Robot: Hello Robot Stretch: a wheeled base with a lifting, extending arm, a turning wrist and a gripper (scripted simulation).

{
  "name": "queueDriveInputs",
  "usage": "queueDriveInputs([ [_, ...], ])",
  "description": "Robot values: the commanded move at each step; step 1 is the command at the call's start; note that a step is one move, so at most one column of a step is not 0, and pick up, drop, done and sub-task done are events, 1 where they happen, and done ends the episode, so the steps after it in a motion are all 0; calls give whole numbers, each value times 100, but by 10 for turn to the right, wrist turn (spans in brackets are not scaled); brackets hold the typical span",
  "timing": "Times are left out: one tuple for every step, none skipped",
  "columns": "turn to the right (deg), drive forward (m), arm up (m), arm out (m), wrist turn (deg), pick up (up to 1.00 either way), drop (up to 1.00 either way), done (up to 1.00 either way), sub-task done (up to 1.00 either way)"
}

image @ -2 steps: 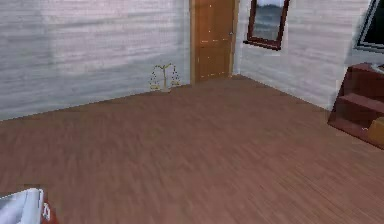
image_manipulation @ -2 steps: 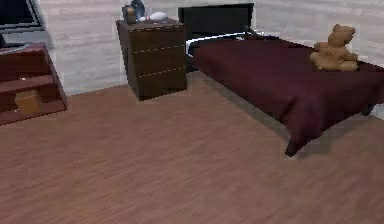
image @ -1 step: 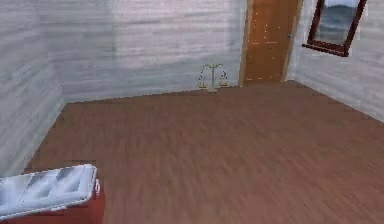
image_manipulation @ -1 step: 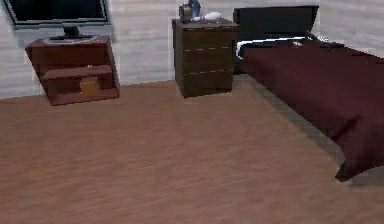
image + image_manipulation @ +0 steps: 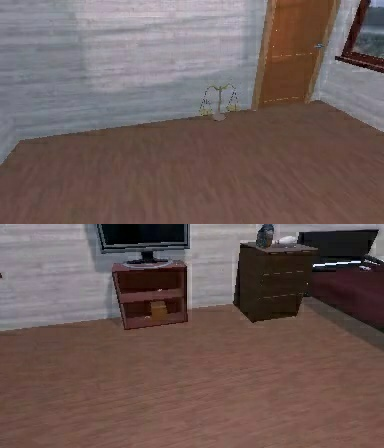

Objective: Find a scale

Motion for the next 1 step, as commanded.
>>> queueDriveInputs([
  [0, 100, 0, 0, 0, 0, 0, 0, 0],
])
